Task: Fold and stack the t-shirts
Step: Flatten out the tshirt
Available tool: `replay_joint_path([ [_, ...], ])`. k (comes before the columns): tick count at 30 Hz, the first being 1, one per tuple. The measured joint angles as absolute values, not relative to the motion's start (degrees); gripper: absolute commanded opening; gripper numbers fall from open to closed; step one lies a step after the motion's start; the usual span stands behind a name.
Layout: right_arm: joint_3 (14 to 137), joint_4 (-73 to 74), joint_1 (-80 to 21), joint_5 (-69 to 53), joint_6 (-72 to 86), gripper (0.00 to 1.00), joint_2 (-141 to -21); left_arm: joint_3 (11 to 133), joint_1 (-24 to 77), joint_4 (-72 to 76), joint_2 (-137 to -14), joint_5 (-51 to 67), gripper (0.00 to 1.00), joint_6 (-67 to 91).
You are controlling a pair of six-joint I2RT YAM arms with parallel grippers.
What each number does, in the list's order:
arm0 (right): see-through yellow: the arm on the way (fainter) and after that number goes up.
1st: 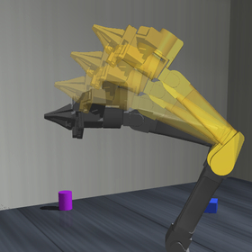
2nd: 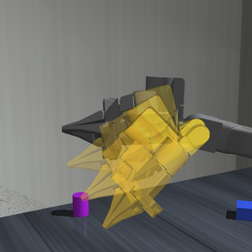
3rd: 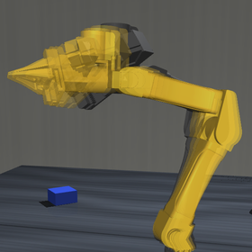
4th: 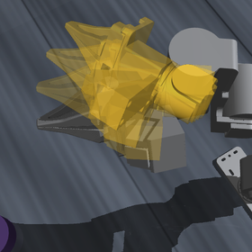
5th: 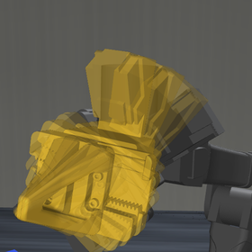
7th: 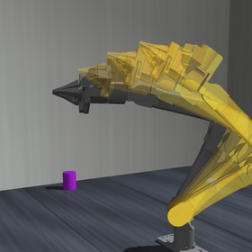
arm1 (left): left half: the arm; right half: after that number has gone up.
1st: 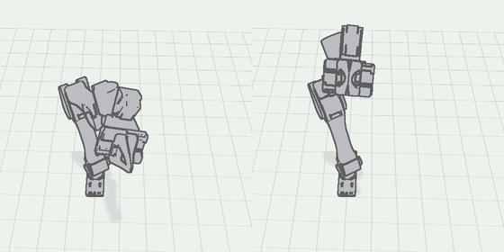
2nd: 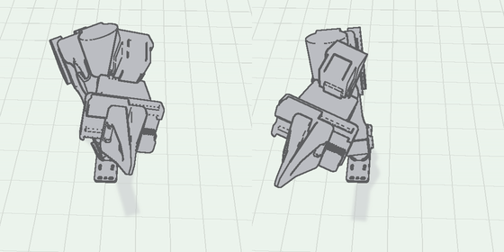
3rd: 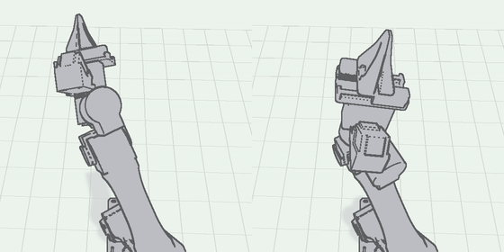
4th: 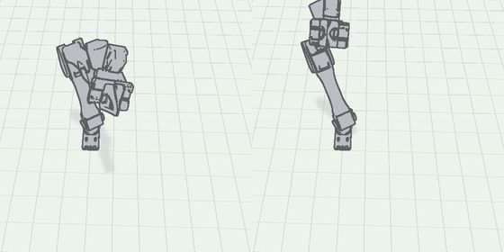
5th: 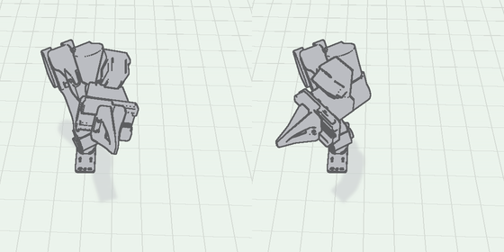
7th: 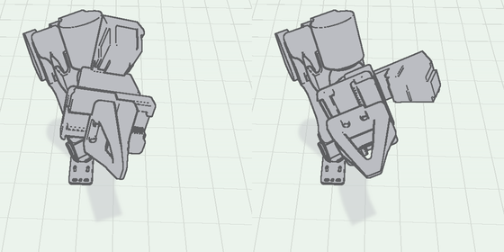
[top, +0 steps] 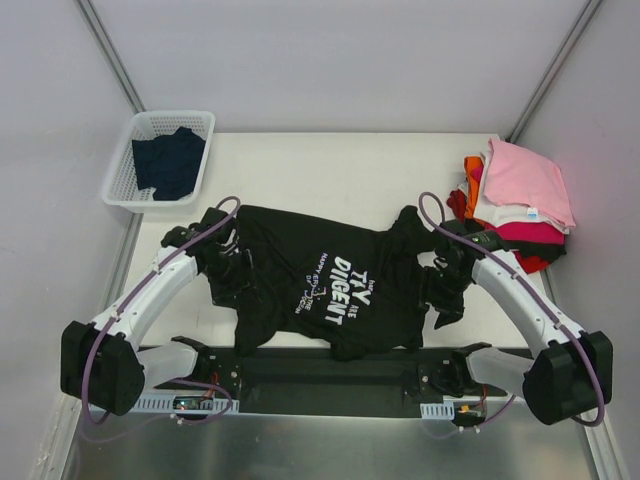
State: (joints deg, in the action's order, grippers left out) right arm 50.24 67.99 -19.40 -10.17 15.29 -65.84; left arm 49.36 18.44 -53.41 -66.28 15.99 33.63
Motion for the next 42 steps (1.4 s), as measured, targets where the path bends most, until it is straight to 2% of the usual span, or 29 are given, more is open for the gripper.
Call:
replay_joint_path([
  [2,50.22,67.94,-19.40,-10.07,15.11,0.48,-66.46,49.01,18.44,-54.06,-65.84,15.99,0.72,33.63],
  [3,50.26,67.96,-19.40,-9.89,15.00,0.46,-66.70,49.01,18.44,-54.37,-65.65,15.97,0.72,33.65],
  [6,51.64,67.94,-19.40,-9.28,14.46,0.20,-68.27,49.63,18.44,-55.27,-65.30,15.73,0.73,33.65],
  [7,52.77,67.72,-19.40,-9.17,14.41,0.08,-69.34,50.50,18.44,-55.72,-65.54,15.40,0.73,33.67],
  [9,55.42,66.41,-19.40,-8.93,14.31,0.01,-72.38,53.04,18.44,-56.01,-66.59,14.70,0.73,33.69],
  [11,58.50,65.14,-19.40,-8.93,14.26,0.01,-76.44,57.58,18.44,-55.29,-69.82,14.57,0.70,33.87],
  [16,67.96,60.38,-19.40,-9.45,14.31,0.01,-87.48,66.65,18.44,-48.53,-79.92,15.64,0.52,34.57],
  [20,75.92,56.27,-19.40,-10.07,13.91,0.01,-95.46,71.00,18.44,-42.87,-89.34,17.78,0.44,35.20],
  [30,85.32,46.46,-19.40,-17.02,12.82,0.01,-116.01,77.78,18.44,-32.73,-107.81,24.12,0.43,34.04],
  [42,89.73,35.77,-19.40,-22.20,14.98,0.03,-123.22,86.63,17.56,-29.41,-120.16,23.05,0.44,31.51],
])
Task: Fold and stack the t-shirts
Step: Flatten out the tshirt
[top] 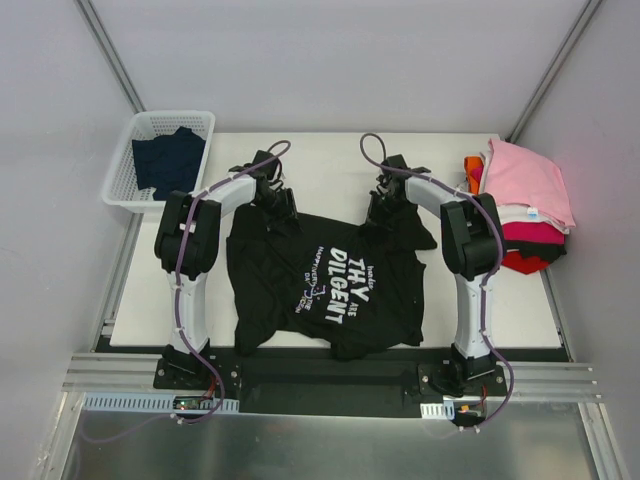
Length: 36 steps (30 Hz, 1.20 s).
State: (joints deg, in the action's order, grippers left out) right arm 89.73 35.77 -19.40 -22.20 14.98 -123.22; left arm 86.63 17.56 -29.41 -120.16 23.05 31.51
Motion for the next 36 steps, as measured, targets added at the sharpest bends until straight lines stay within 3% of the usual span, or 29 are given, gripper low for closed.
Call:
replay_joint_path([
  [13,110.72,30.30,-19.20,-26.48,19.05,0.08,-137.38,91.90,4.75,-29.23,-121.93,16.03,0.48,32.36],
  [19,111.20,29.63,-18.06,-28.25,20.16,0.31,-137.75,92.14,4.47,-30.02,-122.02,15.49,0.51,31.92],
  [21,110.52,29.30,-17.52,-29.41,20.47,0.37,-137.25,92.14,4.58,-30.09,-122.02,15.86,0.52,31.90],
  [27,106.94,30.72,-15.49,-30.39,20.51,0.40,-131.37,92.42,4.84,-31.18,-121.16,19.62,0.54,31.94],
  [36,104.73,33.30,-6.09,-30.11,16.86,0.41,-119.87,91.83,11.33,-31.92,-114.10,27.75,0.54,32.14],
])
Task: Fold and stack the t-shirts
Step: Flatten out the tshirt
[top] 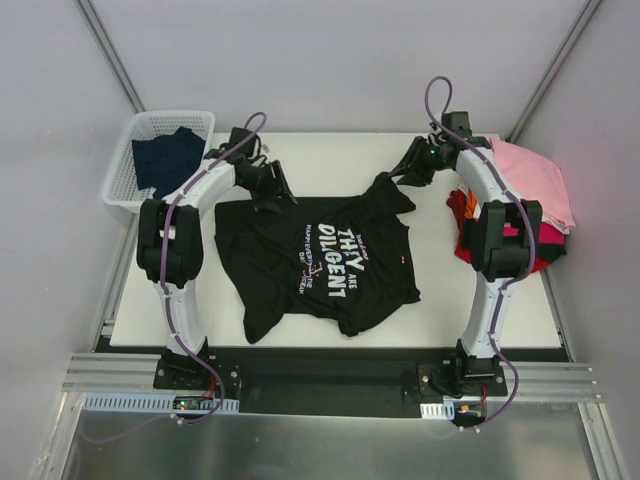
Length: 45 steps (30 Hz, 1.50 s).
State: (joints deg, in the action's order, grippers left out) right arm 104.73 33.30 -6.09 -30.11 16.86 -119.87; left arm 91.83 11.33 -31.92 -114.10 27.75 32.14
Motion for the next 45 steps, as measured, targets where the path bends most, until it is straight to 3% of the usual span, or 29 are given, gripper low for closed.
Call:
replay_joint_path([
  [8,98.21,35.88,0.25,-27.44,13.82,0.41,-121.14,87.85,22.61,-32.23,-113.65,31.55,0.54,32.69],
  [19,98.13,35.77,0.03,-27.24,13.37,0.41,-124.70,87.09,28.42,-31.18,-113.65,33.87,0.55,37.04],
  [29,94.54,34.46,0.97,-26.89,12.51,0.41,-125.49,86.63,41.06,-25.98,-116.68,36.01,0.54,41.98],
  [38,98.85,32.75,1.65,-28.12,13.67,0.41,-129.16,84.40,42.04,-21.10,-119.13,35.94,0.54,45.58],
  [45,101.41,30.26,1.65,-28.99,15.07,0.40,-131.11,75.26,42.87,-17.21,-117.30,35.86,0.54,49.15],
])
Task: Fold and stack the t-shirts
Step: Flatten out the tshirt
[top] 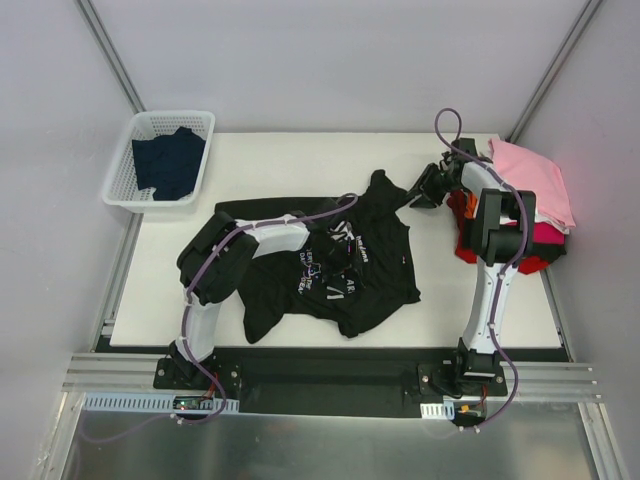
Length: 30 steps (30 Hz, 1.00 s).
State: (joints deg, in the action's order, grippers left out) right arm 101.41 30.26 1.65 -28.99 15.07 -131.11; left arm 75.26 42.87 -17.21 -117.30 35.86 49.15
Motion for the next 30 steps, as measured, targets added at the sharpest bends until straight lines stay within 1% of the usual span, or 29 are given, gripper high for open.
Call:
replay_joint_path([
  [3,101.41,29.28,1.65,-29.26,15.97,0.36,-131.26,73.21,43.46,-16.29,-115.33,35.16,0.54,49.80],
  [4,101.41,28.75,1.65,-29.32,16.40,0.27,-131.35,72.88,43.62,-16.05,-115.07,34.94,0.53,50.00],
  [7,101.65,27.35,1.63,-29.19,17.61,0.06,-132.11,72.12,44.21,-15.22,-114.93,34.04,0.53,50.65],
  [9,102.96,27.24,1.63,-29.26,18.65,0.01,-133.47,71.92,44.47,-14.98,-114.83,33.89,0.54,51.09],
  [18,111.33,26.44,1.54,-26.94,21.10,0.01,-138.10,70.08,45.82,-13.47,-113.71,33.10,0.54,52.27],
  [30,113.16,24.64,1.78,-21.63,25.32,0.01,-138.78,62.65,46.98,-12.67,-107.83,30.96,0.54,53.49],
])
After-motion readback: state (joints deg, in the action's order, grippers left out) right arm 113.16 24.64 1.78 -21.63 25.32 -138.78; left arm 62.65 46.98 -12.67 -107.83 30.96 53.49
